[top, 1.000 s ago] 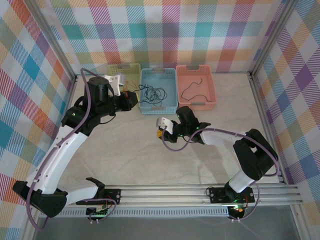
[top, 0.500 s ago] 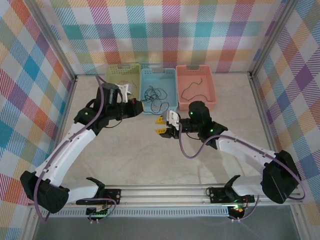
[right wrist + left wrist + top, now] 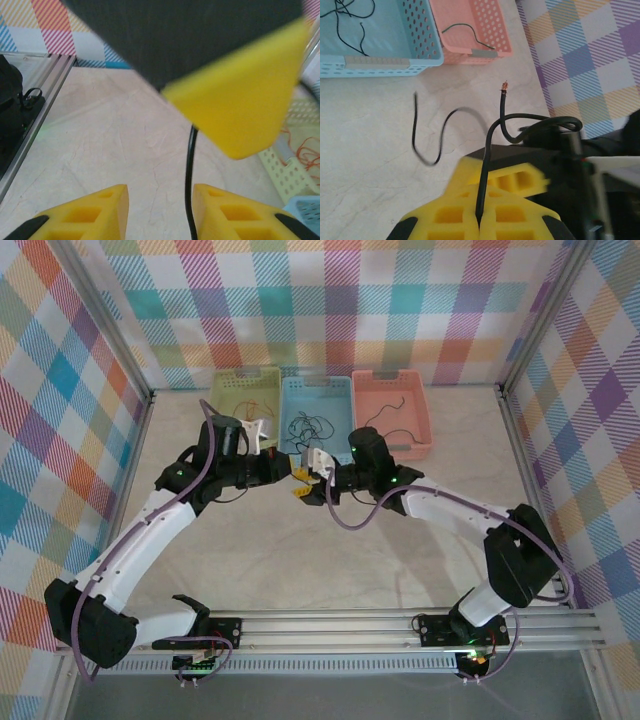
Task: Untangle the cables
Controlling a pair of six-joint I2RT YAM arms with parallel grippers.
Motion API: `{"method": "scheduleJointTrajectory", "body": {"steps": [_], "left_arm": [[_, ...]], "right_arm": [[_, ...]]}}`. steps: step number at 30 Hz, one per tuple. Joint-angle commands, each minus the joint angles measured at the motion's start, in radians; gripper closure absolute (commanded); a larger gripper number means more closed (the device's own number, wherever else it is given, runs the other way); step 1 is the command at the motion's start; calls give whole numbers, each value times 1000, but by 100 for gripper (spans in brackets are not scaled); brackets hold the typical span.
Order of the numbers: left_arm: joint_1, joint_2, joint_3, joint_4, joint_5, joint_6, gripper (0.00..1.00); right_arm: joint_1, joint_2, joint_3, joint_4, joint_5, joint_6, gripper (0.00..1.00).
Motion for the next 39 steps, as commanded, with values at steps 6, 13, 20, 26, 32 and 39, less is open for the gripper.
{"method": "scheduleJointTrajectory", "body": {"steps": [6,13,20,26,32,39], "left_arm": [[4,-57,16,44,28,-21,100],[4,-84,72,5,-22,-8,100],[8,-118,100,-28,-81,10,100],[9,-122,71,-20,-111,6,100],[60,-142,22,7,-192,-61,88],[214,-132,-73,256,-85,-239,96]], "right_arm": [[10,23,-45,-24,9,-44,73],[10,30,-167,21,59,-55,79],[10,45,-206,38,104,-66,86],[10,30,-219,65,108,-60,97],[7,30,-241,77,139,-64,100],[7,79,-239,46,158,-93,100]]}}
